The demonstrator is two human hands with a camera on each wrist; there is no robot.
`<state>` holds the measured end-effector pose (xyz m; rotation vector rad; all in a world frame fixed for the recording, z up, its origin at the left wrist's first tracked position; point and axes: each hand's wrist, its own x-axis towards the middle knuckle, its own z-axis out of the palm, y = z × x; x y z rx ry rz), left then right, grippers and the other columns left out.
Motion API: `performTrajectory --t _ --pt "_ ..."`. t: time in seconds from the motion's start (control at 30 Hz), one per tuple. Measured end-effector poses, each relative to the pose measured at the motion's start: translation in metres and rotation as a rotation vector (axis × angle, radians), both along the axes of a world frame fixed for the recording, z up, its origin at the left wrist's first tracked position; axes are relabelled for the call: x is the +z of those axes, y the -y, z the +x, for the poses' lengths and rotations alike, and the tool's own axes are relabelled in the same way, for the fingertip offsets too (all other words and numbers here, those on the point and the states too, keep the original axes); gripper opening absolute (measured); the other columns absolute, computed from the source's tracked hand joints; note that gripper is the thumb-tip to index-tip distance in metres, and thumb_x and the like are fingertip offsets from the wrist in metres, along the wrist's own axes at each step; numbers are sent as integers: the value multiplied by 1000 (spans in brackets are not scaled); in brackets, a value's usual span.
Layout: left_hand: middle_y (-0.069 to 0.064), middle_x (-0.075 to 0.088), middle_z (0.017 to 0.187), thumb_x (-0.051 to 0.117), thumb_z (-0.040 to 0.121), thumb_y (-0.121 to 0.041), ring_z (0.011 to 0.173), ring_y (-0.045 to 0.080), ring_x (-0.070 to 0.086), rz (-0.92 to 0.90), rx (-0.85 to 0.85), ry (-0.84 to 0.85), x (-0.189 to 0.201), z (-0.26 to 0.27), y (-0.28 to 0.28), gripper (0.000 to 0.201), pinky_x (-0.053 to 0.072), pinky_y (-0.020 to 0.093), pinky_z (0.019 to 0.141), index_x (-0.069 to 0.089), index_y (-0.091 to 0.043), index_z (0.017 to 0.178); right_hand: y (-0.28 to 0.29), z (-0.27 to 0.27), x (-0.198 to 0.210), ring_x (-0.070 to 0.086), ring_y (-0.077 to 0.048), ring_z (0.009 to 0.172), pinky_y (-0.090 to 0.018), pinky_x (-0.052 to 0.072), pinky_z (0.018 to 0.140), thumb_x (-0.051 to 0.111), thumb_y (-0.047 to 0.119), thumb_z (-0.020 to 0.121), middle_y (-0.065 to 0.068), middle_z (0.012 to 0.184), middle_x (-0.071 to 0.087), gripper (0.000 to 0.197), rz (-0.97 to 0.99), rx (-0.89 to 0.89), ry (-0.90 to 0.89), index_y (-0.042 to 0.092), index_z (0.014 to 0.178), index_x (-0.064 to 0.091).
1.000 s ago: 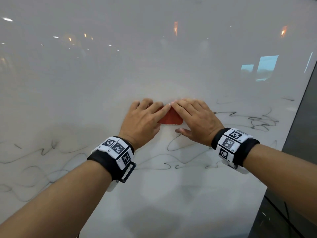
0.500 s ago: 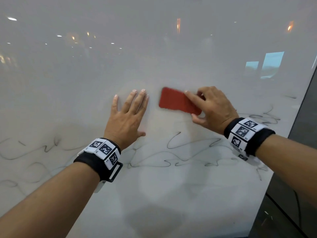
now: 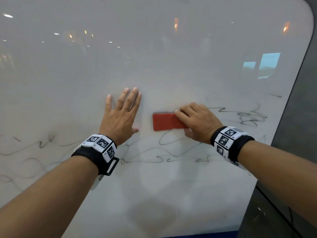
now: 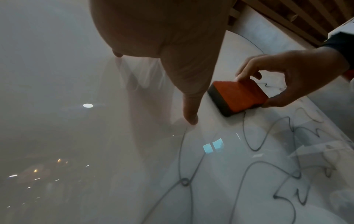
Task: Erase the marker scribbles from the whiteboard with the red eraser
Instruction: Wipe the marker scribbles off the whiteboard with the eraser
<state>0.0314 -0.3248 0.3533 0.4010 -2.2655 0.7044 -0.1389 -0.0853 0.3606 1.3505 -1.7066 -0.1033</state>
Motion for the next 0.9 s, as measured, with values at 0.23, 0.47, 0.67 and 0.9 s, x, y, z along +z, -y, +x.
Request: performTrajectory --t 0.23,0.47,0.67,0.9 --pt "7 7 163 86 59 -53 150 28 8 -3 -17 10 0 -1 -1 128 20 65 111 9 -17 156 -15 -5 36 54 -37 89 -44 48 71 76 29 60 -17 110 58 69 -241 -116 108 5 121 55" --pt "10 10 162 87 57 -51 149 30 11 -13 -41 5 0 -2 0 127 21 68 109 15 -16 156 -9 0 -18 57 -33 89 -40 48 70 69 23 60 -10 107 61 63 93 -71 -16 12 121 58" --pt "12 12 159 90 53 -47 148 33 14 13 -23 3 2 -5 -6 130 23 67 109 16 -16 155 -16 -9 25 54 -37 90 -43 49 70 74 25 59 -16 109 58 69 -203 -78 57 6 124 58" --pt "12 16 159 90 55 -43 146 32 18 -40 -64 15 5 -17 -24 124 25 67 109 21 -18 155 -19 -16 6 54 -33 89 -39 46 71 67 25 57 -11 105 59 68 6 5 -16 13 123 59"
